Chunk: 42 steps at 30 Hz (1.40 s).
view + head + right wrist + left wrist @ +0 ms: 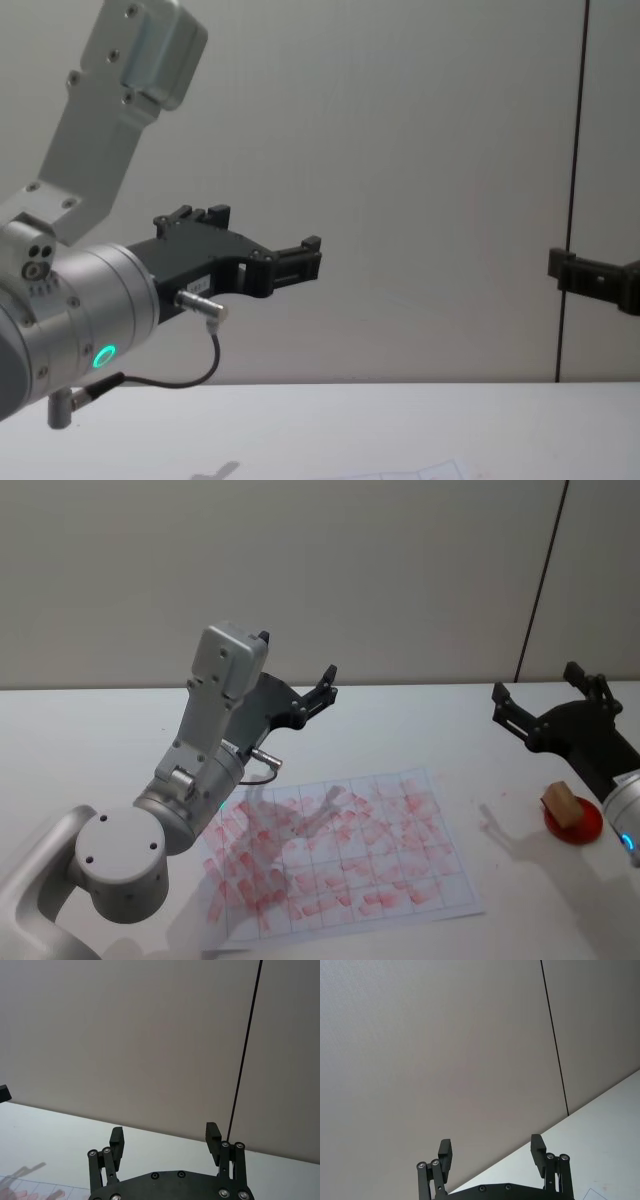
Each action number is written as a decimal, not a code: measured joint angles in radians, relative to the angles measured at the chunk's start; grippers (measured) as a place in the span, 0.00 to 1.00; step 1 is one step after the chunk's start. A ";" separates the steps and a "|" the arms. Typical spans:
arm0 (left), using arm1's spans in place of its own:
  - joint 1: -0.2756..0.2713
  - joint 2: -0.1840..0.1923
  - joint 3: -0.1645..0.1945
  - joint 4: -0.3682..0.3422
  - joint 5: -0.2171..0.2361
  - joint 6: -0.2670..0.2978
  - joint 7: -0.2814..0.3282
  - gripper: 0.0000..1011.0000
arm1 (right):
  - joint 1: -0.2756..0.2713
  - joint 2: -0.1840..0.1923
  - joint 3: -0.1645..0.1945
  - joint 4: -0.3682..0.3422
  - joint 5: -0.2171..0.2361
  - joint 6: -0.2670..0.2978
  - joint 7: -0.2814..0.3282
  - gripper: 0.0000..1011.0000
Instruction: Use the one hand to pick up the stamp and affix it onto the A4 paper.
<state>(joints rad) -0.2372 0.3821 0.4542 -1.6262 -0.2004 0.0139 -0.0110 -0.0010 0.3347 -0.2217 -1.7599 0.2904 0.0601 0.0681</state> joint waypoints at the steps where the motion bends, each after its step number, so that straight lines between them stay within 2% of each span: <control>1: 0.000 0.000 0.000 0.000 0.000 0.000 0.000 0.99 | 0.002 0.000 0.001 0.001 0.000 0.006 0.001 0.99; 12: 0.000 0.000 0.000 0.000 0.000 0.000 0.000 0.99 | 0.042 0.008 0.019 0.035 0.010 0.133 0.031 0.99; 16: 0.000 0.000 0.000 0.000 0.000 0.000 0.000 0.99 | 0.049 0.013 0.023 0.044 0.012 0.170 0.040 0.99; 18: 0.000 0.000 0.000 0.000 0.000 0.000 0.000 0.99 | 0.052 0.020 0.028 0.052 0.015 0.214 0.051 0.99; 24: 0.000 0.000 0.000 0.000 0.000 0.000 0.000 0.99 | 0.046 0.037 0.036 0.056 0.018 0.287 0.065 0.99; 34: 0.000 0.000 0.000 0.000 0.000 0.000 0.000 0.99 | 0.009 0.061 0.047 0.044 0.021 0.365 0.052 0.99; 42: 0.000 0.000 0.000 0.000 0.000 0.000 0.000 0.99 | -0.024 0.073 0.057 0.036 0.030 0.390 0.022 0.99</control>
<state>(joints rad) -0.2371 0.3822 0.4542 -1.6262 -0.2004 0.0139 -0.0110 -0.0254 0.4079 -0.1650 -1.7238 0.3208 0.4503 0.0906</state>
